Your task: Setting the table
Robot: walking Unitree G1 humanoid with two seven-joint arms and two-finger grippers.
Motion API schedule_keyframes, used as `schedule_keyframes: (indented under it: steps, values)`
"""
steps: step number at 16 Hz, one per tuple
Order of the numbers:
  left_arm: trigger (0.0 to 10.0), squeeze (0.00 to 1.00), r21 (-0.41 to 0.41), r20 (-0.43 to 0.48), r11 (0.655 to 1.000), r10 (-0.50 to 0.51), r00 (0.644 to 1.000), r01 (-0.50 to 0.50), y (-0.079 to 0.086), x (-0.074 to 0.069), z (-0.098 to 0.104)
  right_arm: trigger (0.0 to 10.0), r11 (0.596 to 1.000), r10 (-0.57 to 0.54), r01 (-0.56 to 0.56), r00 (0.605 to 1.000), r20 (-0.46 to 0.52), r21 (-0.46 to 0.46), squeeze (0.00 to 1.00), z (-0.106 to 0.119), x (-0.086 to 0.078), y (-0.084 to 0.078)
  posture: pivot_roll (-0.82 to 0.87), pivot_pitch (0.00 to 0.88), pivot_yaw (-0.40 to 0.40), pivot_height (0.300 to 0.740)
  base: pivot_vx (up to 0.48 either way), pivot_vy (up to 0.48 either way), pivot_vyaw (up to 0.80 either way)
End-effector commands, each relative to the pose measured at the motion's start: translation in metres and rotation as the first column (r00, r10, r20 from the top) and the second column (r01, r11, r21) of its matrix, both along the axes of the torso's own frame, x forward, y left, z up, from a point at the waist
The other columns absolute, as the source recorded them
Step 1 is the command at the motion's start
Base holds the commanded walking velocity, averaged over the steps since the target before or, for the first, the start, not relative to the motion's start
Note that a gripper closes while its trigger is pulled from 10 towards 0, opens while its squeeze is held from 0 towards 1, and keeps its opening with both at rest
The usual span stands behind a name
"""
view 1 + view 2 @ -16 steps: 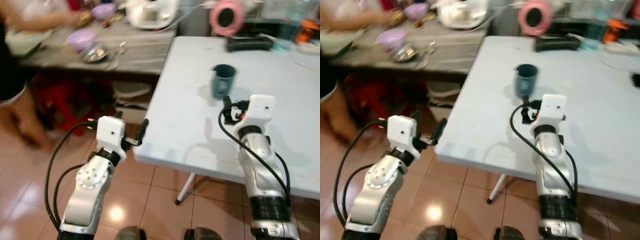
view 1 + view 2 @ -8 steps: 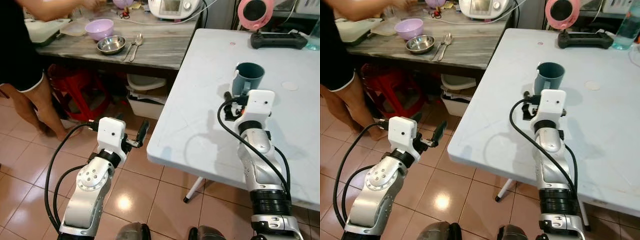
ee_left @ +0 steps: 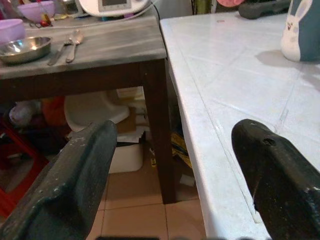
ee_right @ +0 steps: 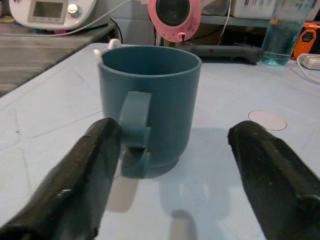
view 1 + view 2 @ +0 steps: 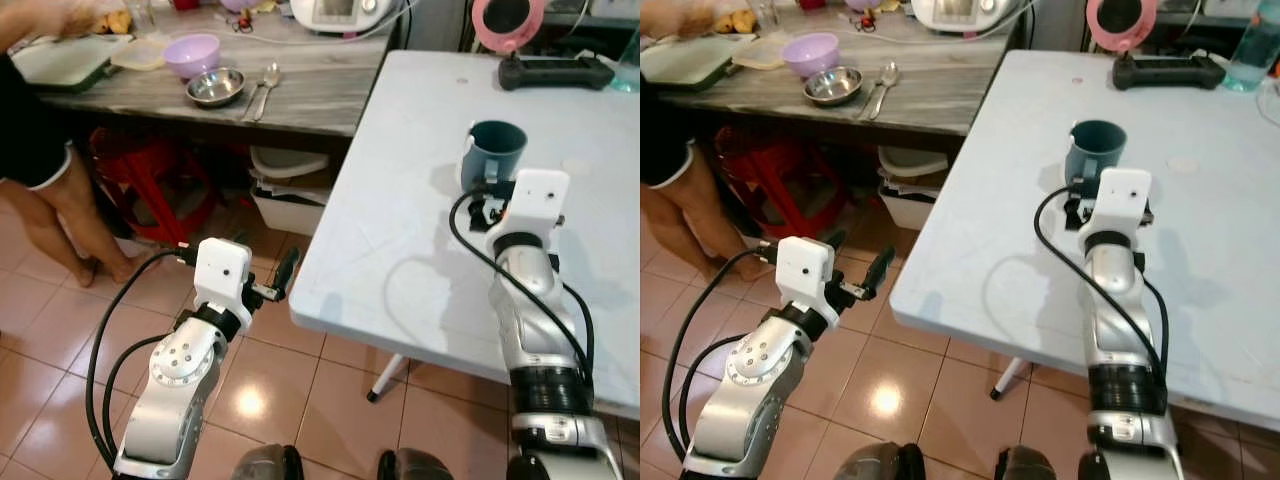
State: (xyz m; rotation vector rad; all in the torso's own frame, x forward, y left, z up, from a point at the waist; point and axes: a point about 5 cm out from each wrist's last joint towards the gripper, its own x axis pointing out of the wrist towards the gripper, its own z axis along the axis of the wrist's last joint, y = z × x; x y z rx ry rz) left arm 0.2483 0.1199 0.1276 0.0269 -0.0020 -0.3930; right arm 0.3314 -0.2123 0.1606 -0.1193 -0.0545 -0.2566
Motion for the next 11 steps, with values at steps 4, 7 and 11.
schedule_keyframes:
  steps: [4,7,11]
  values:
    - [10.0,0.00,0.022,-0.002,1.000,0.007,1.000,-0.007,0.005,-0.002,0.003,3.4,0.999,0.030,-0.029,1.000,-0.009,0.022,0.00,0.005,0.011,0.003,0.00,0.137,0.116,0.740,0.000,0.000,0.00]
    - [10.0,0.00,0.027,-0.009,1.000,0.008,1.000,-0.008,0.006,-0.003,0.002,9.7,0.997,0.081,-0.080,0.996,-0.025,0.022,0.00,0.005,0.019,0.012,0.01,0.143,0.115,0.740,0.000,0.000,0.00]
    - [10.0,0.00,0.028,-0.013,1.000,0.012,1.000,-0.012,0.006,-0.004,0.002,10.0,0.992,0.128,-0.127,0.990,-0.052,0.024,1.00,0.004,0.025,0.014,0.01,0.150,0.114,0.740,0.000,0.000,0.00]
